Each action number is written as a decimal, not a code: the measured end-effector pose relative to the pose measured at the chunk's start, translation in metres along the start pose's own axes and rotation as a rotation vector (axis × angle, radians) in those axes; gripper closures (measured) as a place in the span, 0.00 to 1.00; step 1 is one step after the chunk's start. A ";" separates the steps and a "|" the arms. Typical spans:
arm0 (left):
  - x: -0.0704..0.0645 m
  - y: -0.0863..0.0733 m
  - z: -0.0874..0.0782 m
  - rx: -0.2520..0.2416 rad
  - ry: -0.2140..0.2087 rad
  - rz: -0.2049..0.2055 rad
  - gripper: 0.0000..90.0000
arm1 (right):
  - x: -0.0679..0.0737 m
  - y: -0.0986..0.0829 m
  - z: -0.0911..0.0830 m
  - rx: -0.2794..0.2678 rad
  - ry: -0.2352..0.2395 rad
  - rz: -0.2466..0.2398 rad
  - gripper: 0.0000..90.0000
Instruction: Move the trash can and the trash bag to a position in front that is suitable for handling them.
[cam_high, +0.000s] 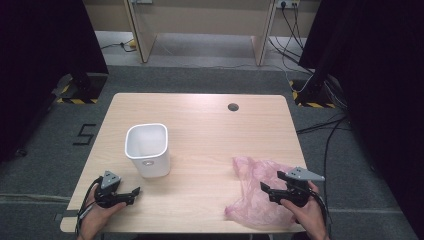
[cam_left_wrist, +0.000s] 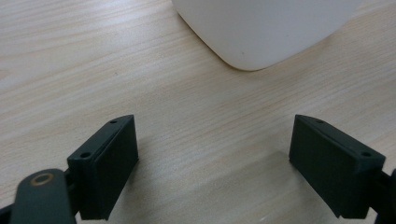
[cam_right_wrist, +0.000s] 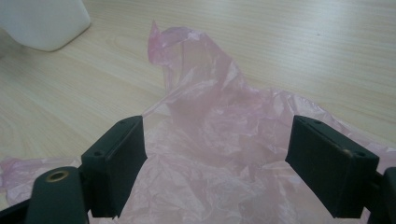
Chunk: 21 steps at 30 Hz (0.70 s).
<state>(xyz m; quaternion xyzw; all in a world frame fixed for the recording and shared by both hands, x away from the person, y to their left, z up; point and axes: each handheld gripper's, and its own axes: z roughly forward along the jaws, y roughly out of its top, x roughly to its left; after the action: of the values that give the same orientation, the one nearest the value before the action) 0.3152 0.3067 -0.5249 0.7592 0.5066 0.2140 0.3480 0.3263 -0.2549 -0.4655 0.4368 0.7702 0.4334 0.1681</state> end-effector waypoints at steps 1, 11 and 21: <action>0.000 0.000 0.000 0.000 0.000 0.000 0.16 | 0.000 0.000 0.000 0.001 0.001 0.000 0.22; 0.000 0.000 0.000 0.001 0.001 0.002 0.16 | -0.001 0.004 0.007 0.021 0.005 -0.028 0.24; 0.000 0.000 0.000 0.003 0.001 0.004 0.16 | 0.005 0.011 0.021 0.035 0.017 -0.060 0.25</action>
<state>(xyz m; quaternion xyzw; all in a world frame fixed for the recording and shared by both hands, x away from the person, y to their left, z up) 0.3159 0.3067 -0.5249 0.7608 0.5055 0.2141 0.3461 0.3427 -0.2377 -0.4679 0.4128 0.7918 0.4182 0.1669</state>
